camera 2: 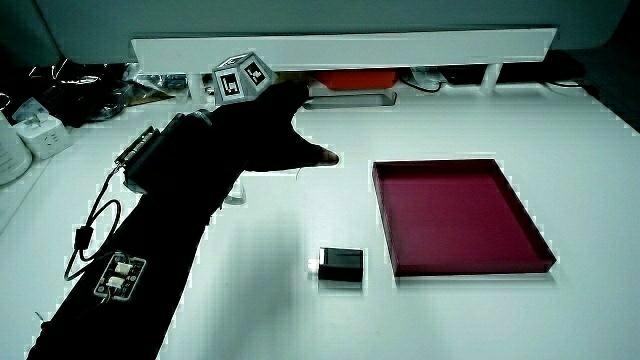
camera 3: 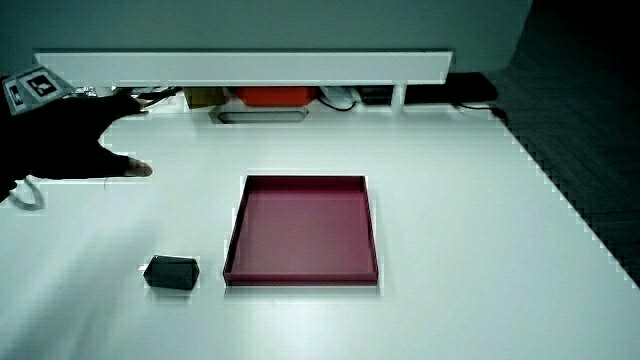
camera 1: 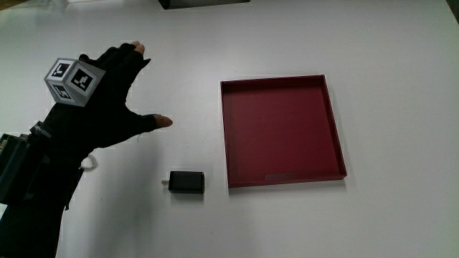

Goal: Pick charger from desk

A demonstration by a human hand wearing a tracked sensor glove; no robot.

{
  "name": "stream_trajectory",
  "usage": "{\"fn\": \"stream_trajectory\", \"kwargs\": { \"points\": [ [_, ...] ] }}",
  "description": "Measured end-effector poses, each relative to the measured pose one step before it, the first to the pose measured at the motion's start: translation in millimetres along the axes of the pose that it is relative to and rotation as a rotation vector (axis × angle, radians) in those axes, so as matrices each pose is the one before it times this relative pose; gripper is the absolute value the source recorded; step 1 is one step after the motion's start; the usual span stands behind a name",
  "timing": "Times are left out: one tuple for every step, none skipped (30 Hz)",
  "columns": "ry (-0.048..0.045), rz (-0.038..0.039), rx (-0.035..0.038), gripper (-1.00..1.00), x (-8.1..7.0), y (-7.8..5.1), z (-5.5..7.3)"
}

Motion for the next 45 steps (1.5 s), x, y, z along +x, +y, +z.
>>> {"fn": "stream_trajectory", "kwargs": {
  "points": [
    [-0.00947,-0.00129,-0.01277,0.00,1.16,-0.55,-1.79],
    [0.01647,-0.01719,0.00627,0.00,1.13,-0.08,-1.59],
    [-0.01719,0.00507,-0.01827,0.00,1.34,-0.58,-1.97],
    [-0.00886,0.00214,-0.00893,0.00,2.48,-1.37,-0.85],
    [0.01537,-0.02557,0.00018,0.00,0.30,0.42,-2.40],
    [-0.00870,0.00029,-0.00358,0.00,1.49,-0.52,-2.32],
    [0.00161,-0.01292,-0.00750,0.00,1.41,-0.05,-2.44],
    [-0.01035,-0.00014,-0.01214,0.00,2.93,-0.73,-1.65],
    [-0.03306,0.00848,-0.01549,0.00,0.80,-0.53,-2.92],
    [0.01615,-0.00517,-0.00271,0.00,1.14,-0.37,-2.39],
    [-0.00539,-0.01580,-0.00711,0.00,1.24,-0.25,-2.96],
    [-0.01005,-0.01034,-0.00640,0.00,-1.08,0.60,-4.44],
    [-0.02040,-0.00484,-0.01512,0.00,0.23,0.10,-3.46],
    [-0.00794,0.00715,-0.00497,0.00,0.37,-0.32,-3.14],
    [0.00401,0.00581,-0.00924,0.00,1.18,-0.55,-2.28],
    [-0.02710,-0.00219,-0.01680,0.00,-0.10,-0.16,-3.42],
    [-0.01667,0.00196,-0.01965,0.00,-0.23,-0.14,-3.30],
    [0.05500,-0.02751,0.02088,0.00,0.42,0.14,-2.52],
    [-0.00983,0.01136,-0.01243,0.00,0.82,-0.56,-3.15],
    [-0.02062,0.00281,-0.01716,0.00,0.49,-0.56,-3.53],
    [0.02634,-0.00118,0.00573,0.00,0.05,-0.31,-3.69],
    [-0.03322,-0.03063,-0.01918,0.00,-5.31,3.00,-8.94],
    [0.00251,-0.00744,-0.00301,0.00,0.81,0.54,-4.15],
    [-0.03286,0.00886,-0.01602,0.00,-1.56,1.21,-5.43],
    [-0.00625,0.00287,-0.01361,0.00,1.07,-0.11,-2.59],
    [0.00908,-0.00626,-0.00543,0.00,-1.57,0.99,-3.88],
    [-0.00735,0.00063,-0.01038,0.00,-0.72,0.76,-3.30],
    [0.01418,0.00005,0.00076,0.00,0.62,0.12,-2.04],
    [-0.00293,-0.00096,-0.00588,0.00,1.01,-0.43,-1.90],
    [-0.00262,-0.00888,-0.00731,0.00,-0.69,0.34,-3.22],
    [-0.01040,0.01013,-0.01135,0.00,-0.44,0.30,-3.31],
    [0.01207,-0.00697,-0.00216,0.00,1.45,-0.25,-1.97],
    [0.00078,0.01337,-0.01116,0.00,0.20,0.09,-2.99],
    [0.00469,-0.01768,0.00436,0.00,-2.30,1.52,-4.91],
    [0.00500,0.00432,-0.02257,0.00,0.37,0.53,-3.19],
    [-0.00098,0.00278,-0.01152,0.00,0.51,0.35,-3.42],
    [0.01946,-0.00283,-0.00560,0.00,0.11,0.74,-3.68],
    [0.01024,-0.01296,-0.00002,0.00,-1.33,1.12,-4.42],
    [-0.00545,0.00340,-0.00915,0.00,-0.19,0.39,-3.75],
    [-0.00132,0.01423,-0.01591,0.00,-0.57,0.71,-3.90],
    [0.00943,-0.01160,0.00112,0.00,1.60,-0.10,-1.71],
    [-0.00232,0.00868,-0.01738,0.00,0.43,0.03,-2.23],
    [0.00360,-0.00874,0.00474,0.00,-2.24,1.44,-3.84],
    [-0.00639,0.00992,-0.01028,0.00,0.69,-0.27,-1.44],
    [0.00858,-0.00483,-0.00058,0.00,-0.38,0.46,-2.11]
  ]
}}
